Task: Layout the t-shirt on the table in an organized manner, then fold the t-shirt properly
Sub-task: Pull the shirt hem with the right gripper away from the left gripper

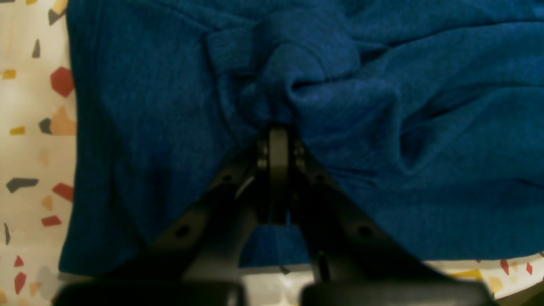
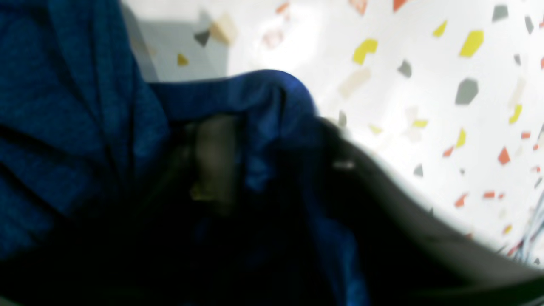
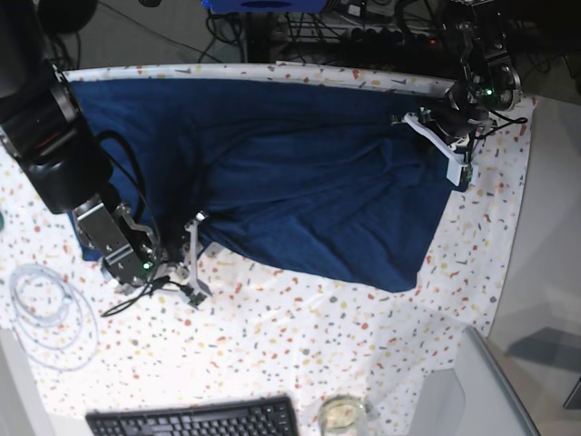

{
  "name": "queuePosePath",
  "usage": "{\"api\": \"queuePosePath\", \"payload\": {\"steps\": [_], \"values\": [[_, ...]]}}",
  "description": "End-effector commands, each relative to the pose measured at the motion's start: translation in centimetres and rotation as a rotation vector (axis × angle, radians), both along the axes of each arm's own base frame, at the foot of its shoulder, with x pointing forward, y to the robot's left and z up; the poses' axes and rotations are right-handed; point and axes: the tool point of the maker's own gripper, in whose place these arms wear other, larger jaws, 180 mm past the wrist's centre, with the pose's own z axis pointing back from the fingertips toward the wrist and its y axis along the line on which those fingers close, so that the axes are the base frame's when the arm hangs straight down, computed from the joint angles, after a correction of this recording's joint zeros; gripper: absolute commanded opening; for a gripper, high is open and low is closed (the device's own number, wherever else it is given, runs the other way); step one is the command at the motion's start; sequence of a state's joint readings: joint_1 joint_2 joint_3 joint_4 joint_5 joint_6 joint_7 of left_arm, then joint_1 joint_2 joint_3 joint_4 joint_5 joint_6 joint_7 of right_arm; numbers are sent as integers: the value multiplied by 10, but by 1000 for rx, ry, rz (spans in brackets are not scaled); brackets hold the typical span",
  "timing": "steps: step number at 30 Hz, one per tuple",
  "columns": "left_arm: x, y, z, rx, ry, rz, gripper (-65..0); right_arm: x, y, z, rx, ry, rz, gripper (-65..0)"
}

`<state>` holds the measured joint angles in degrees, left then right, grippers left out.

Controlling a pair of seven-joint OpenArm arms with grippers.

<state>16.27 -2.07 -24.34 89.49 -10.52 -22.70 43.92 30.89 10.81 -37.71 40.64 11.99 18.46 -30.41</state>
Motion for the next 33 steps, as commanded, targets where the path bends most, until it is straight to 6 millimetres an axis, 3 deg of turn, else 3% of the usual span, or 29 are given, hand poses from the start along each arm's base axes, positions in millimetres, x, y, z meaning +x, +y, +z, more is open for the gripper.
{"api": "queuePosePath", "payload": {"steps": [1,2,3,6,10,16,27,33], "values": [[6,2,7,3,-35,-1,-650,18,-6,14,-14,-44,-11,-564],[5,2,7,3,-33,-1,-650,18,-6,14,-15,-45,-12,-635],[5,2,7,3,-33,-1,-650,18,-7,14,-16,-45,-13,-650],[4,2,6,3,-30,-1,-650,22,-11,17,-1,-56,-37,-623],[4,2,6,3,-30,-1,-650,35,-22,29,61,-82,-138,-648],[5,3,6,5,-30,-2,-650,38,-26,32,71,-90,-158,-648],[6,4,12,8,-45,0,-650,48,3,60,127,-182,-94,-650],[-2,41,37,78,-80,81,-650,47,1,58,123,-186,-109,-650]]}}
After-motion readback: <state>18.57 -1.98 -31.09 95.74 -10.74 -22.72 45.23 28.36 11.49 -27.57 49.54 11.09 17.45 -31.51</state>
